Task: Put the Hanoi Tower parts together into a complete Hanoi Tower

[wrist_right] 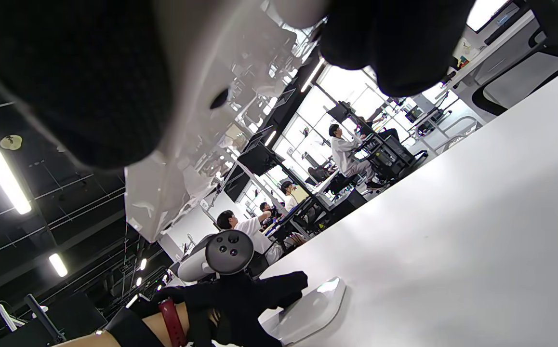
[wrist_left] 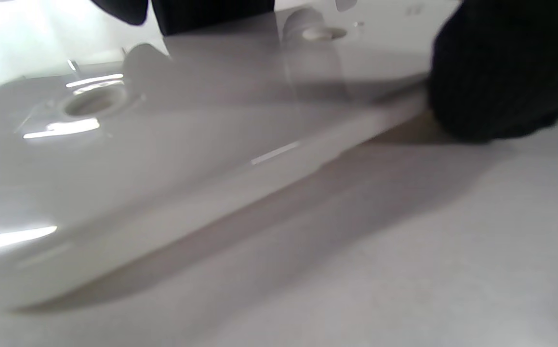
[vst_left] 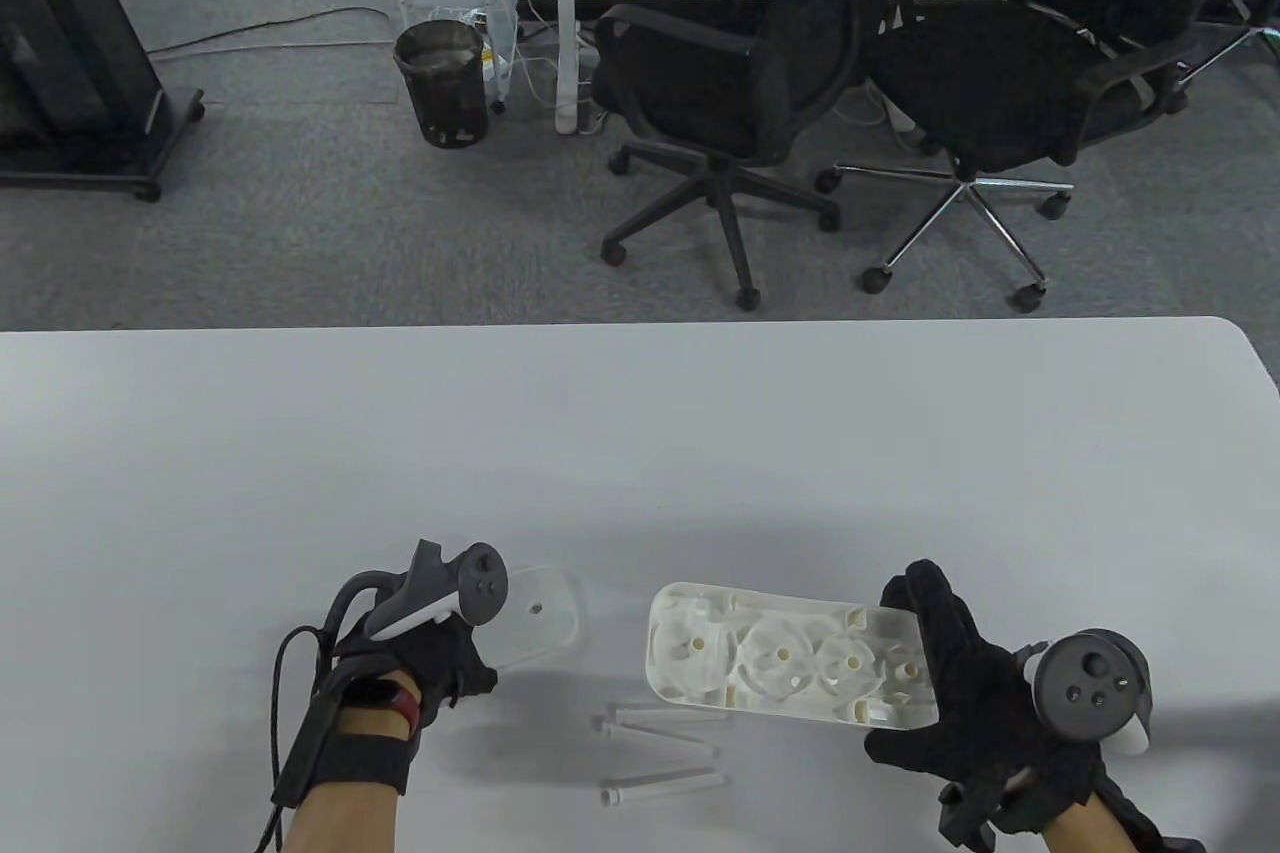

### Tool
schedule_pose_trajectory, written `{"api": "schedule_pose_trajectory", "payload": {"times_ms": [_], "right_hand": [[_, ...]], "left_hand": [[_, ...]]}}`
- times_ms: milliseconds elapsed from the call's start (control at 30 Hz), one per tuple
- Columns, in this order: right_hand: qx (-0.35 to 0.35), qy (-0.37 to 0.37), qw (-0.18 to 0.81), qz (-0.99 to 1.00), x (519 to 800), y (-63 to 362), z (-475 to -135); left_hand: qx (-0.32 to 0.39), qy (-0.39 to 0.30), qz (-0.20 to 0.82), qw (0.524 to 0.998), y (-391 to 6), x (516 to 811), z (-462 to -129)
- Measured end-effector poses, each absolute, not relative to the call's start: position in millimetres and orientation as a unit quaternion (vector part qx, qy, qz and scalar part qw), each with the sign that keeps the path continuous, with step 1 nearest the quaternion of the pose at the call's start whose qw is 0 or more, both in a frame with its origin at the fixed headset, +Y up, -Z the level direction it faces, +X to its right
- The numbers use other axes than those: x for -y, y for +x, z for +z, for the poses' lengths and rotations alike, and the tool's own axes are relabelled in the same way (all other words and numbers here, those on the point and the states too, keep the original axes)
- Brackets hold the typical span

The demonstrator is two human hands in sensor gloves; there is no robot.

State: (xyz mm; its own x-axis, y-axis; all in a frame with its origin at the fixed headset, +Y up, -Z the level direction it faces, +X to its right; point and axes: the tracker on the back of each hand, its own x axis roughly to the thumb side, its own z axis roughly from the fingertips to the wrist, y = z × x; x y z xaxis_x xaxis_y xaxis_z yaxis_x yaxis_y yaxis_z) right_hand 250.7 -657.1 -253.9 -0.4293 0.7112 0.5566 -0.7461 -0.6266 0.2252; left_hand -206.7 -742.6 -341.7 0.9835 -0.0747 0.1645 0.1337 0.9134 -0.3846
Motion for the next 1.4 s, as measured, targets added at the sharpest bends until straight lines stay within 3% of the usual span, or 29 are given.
{"api": "schedule_pose_trajectory", "payload": {"times_ms": [167,300,567,833,1133,1400], "right_hand": [[0.025,0.313,0.435,0.844,658.4,250.5,-255.8],[0.022,0.313,0.437,0.843,660.1,247.8,-256.8],[0.017,0.311,0.437,0.844,663.0,244.4,-256.5],[0.011,0.309,0.448,0.839,664.5,242.9,-256.6],[0.002,0.316,0.451,0.835,666.0,237.0,-254.2],[0.007,0.323,0.456,0.829,662.0,234.2,-250.7]], "left_hand": [[0.063,-0.171,-0.009,0.983,-216.5,717.2,-338.5],[0.092,-0.113,0.009,0.989,-212.5,670.9,-332.7],[0.158,-0.036,0.004,0.987,-172.8,589.3,-314.2],[0.230,-0.015,0.030,0.973,-127.7,539.5,-291.5],[0.332,-0.062,-0.025,0.941,-49.2,546.8,-258.3],[0.366,-0.071,-0.053,0.926,-10.4,556.2,-244.8]]}}
